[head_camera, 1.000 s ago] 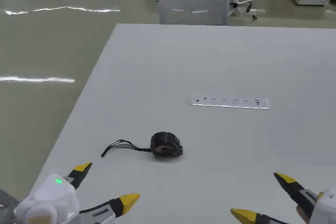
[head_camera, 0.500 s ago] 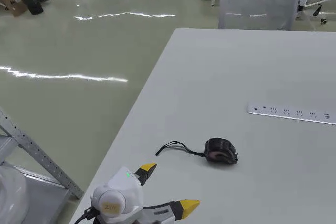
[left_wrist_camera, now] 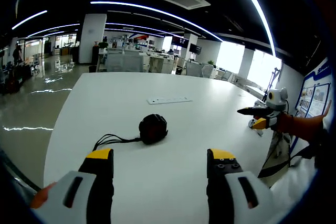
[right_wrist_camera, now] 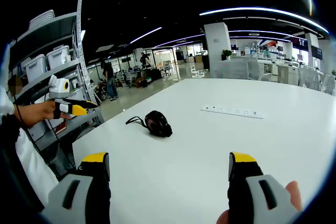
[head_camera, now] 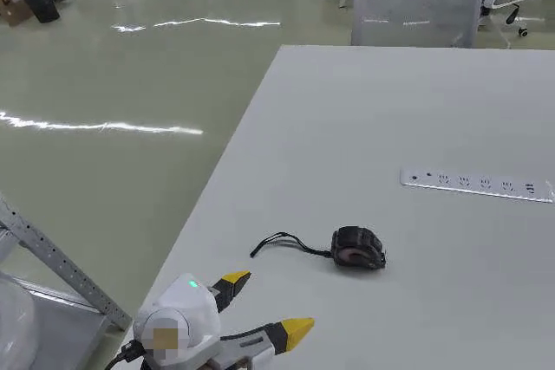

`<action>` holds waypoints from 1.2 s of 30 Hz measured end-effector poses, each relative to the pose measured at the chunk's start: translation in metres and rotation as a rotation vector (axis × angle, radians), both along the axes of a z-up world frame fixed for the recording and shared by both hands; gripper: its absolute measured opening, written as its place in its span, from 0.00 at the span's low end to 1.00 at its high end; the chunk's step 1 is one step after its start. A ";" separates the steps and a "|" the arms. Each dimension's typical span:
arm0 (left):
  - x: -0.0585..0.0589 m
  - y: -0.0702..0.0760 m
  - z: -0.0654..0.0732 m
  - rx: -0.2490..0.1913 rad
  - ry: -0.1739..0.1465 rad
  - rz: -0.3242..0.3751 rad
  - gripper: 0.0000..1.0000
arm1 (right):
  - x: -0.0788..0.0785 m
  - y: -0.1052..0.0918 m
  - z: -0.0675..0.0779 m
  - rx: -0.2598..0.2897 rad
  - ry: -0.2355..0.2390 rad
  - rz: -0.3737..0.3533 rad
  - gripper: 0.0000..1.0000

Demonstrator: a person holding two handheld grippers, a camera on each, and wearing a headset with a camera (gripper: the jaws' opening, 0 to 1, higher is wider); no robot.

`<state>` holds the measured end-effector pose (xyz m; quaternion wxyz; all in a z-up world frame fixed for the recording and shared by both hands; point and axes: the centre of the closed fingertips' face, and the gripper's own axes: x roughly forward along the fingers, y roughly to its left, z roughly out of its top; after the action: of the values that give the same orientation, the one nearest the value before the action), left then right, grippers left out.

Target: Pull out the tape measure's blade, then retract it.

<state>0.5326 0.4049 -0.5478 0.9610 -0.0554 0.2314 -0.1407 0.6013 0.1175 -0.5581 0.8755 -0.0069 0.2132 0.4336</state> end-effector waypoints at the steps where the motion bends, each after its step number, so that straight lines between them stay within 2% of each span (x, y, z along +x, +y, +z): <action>1: 0.000 0.001 0.000 -0.003 -0.001 0.003 0.71 | 0.001 0.000 -0.001 0.002 0.002 -0.001 0.96; 3: 0.002 0.001 0.002 -0.013 -0.011 0.007 0.73 | 0.001 0.000 -0.001 0.001 0.001 0.000 0.96; 5: 0.005 0.001 0.005 -0.009 -0.035 0.004 0.84 | 0.002 0.000 -0.002 0.000 0.001 0.001 0.96; 11: 0.009 -0.002 0.008 -0.010 -0.054 -0.010 0.99 | 0.006 0.002 -0.001 -0.001 0.001 0.001 0.96; 13: 0.009 -0.005 0.008 -0.011 -0.050 -0.026 0.99 | 0.008 0.002 -0.001 -0.001 0.000 0.001 0.96; 23: 0.010 -0.001 0.007 -0.005 -0.047 -0.023 0.99 | 0.011 0.004 -0.001 -0.001 0.004 0.003 0.96; 26: 0.010 0.000 0.005 -0.005 -0.031 -0.023 0.99 | 0.012 0.004 -0.001 -0.002 0.005 0.002 0.97; 30: 0.011 -0.002 0.007 0.008 -0.041 -0.037 0.99 | 0.014 0.004 -0.002 -0.003 0.006 0.000 0.97; 33: 0.012 -0.002 0.006 0.016 -0.037 -0.043 0.99 | 0.014 0.004 -0.002 -0.004 0.008 -0.002 0.97; 36: 0.013 -0.003 0.008 0.016 -0.052 -0.047 0.99 | 0.015 0.004 -0.002 -0.002 0.010 -0.004 0.97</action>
<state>0.5458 0.4023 -0.5394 0.9636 -0.0387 0.2088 -0.1626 0.6163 0.1213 -0.5606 0.8752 -0.0052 0.2181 0.4318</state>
